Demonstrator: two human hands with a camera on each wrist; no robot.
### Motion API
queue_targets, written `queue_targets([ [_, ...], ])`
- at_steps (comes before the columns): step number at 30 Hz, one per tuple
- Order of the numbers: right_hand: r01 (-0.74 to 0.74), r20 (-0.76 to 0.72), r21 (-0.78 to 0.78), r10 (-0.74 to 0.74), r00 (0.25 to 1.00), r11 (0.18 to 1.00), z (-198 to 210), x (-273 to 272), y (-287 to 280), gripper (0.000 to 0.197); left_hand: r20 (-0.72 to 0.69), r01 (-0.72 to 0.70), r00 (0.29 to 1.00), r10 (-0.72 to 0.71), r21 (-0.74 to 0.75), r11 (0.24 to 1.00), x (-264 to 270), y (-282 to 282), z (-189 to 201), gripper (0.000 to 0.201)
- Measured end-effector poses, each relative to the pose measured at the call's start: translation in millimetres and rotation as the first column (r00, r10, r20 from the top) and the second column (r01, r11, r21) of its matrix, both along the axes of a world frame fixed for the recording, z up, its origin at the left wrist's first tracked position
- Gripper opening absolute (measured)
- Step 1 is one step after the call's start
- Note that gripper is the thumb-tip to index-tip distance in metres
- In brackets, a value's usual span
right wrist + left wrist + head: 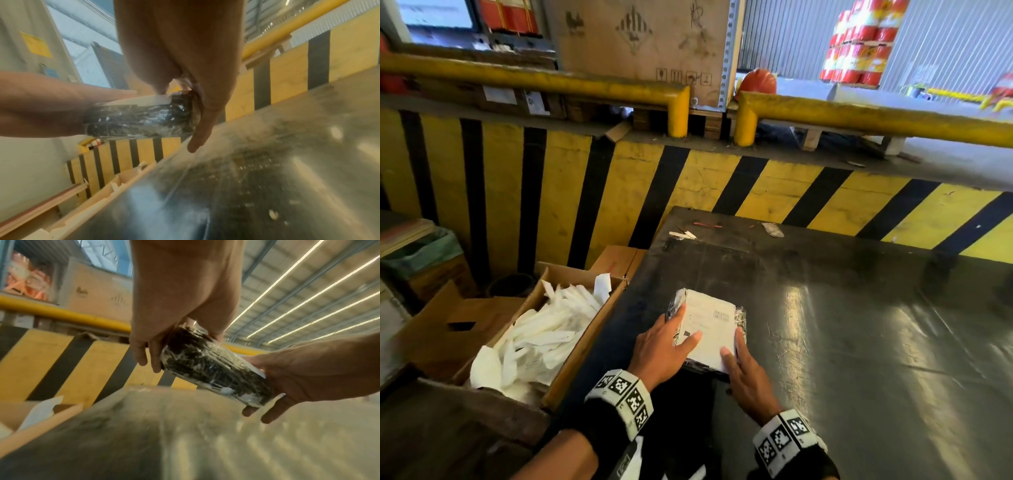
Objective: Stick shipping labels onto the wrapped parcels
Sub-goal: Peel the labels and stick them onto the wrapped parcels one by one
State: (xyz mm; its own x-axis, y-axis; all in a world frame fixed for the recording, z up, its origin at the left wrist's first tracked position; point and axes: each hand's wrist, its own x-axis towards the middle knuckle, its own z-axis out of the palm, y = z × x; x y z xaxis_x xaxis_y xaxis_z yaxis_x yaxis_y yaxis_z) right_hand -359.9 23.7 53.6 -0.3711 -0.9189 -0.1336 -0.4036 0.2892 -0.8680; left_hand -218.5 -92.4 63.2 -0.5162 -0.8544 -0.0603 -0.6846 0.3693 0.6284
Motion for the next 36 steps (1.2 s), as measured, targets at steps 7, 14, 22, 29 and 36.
queue_targets([
  [7,0.065,-0.122,-0.235,-0.096,0.988,0.97,51.9,17.9,70.6,0.079,-0.341,-0.014,0.939,-0.043,-0.165,0.986,22.3,74.3,47.5,0.074],
  [14,0.214,-0.107,-0.432,-0.285,0.953,0.876,93.7,41.5,189.4,0.059,-0.537,0.098,0.819,-0.202,-0.216,0.971,20.1,182.3,66.4,0.077],
  [22,0.32,0.06,-0.458,-0.331,0.942,0.829,66.8,23.4,306.2,0.063,-0.549,0.137,0.804,-0.229,-0.204,0.969,2.9,297.3,44.4,0.073],
  [29,0.305,0.102,-0.345,-0.288,0.952,0.887,26.1,9.7,386.9,0.059,-0.366,0.02,0.93,-0.037,-0.051,0.999,-3.5,388.9,12.5,0.097],
  [36,0.263,0.106,-0.202,-0.246,0.963,0.943,-6.5,5.5,418.3,0.067,-0.269,-0.059,0.962,0.038,-0.069,0.996,3.3,426.9,-13.6,0.091],
])
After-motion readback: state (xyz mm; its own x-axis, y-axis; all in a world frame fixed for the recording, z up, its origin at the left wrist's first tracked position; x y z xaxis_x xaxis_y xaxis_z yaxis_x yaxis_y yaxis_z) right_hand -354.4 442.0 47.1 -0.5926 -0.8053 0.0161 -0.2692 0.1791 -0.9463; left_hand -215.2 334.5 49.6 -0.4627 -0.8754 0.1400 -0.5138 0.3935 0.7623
